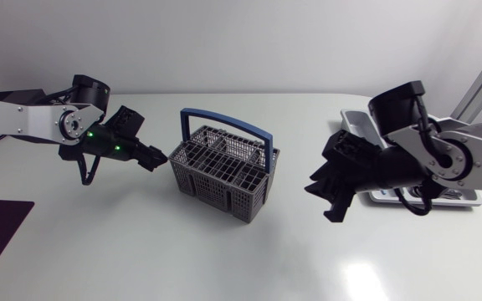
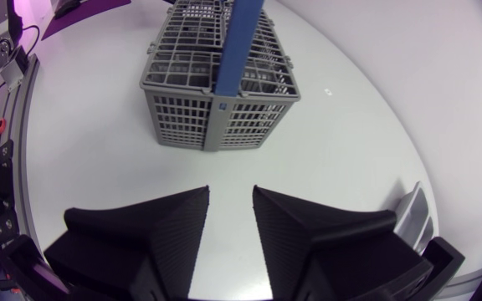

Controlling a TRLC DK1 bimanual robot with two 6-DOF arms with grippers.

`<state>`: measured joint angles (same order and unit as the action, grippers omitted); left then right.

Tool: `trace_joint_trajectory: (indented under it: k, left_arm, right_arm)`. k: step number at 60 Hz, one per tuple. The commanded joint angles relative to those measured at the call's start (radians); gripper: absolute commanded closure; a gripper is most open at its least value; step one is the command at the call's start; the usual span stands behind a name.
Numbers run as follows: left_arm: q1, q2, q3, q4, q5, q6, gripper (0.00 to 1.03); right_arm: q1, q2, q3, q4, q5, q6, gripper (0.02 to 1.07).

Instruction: Unload the cutlery basket into the drawer organizer.

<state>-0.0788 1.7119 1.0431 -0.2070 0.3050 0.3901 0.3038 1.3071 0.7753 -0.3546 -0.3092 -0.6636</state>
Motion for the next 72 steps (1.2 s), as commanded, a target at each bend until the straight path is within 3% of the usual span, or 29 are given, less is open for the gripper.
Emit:
trace_joint_trajectory:
  k: [1,12,27,41,72]
  left_arm:
    - [-0.004,0.026,0.038,0.011,0.003,0.016,0.25]
    - [-0.022,0.038,0.044,0.017,0.005,0.015,0.31]
    - [-0.036,0.025,0.023,0.012,0.063,0.036,0.49]
    - [-0.072,-0.024,-0.018,-0.028,0.105,0.073,0.49]
    - [-0.133,-0.167,-0.106,-0.061,0.109,0.085,0.49]
  right_arm:
    - [0.043,0.055,0.022,0.013,0.007,0.058,0.96]
    - [0.110,0.149,0.071,0.051,0.007,0.113,0.97]
    - [0.147,0.218,0.125,0.060,0.013,0.147,0.97]
    - [0.143,0.294,0.190,0.066,0.013,0.163,0.97]
    - [0.078,0.437,0.338,0.068,0.010,0.177,0.97]
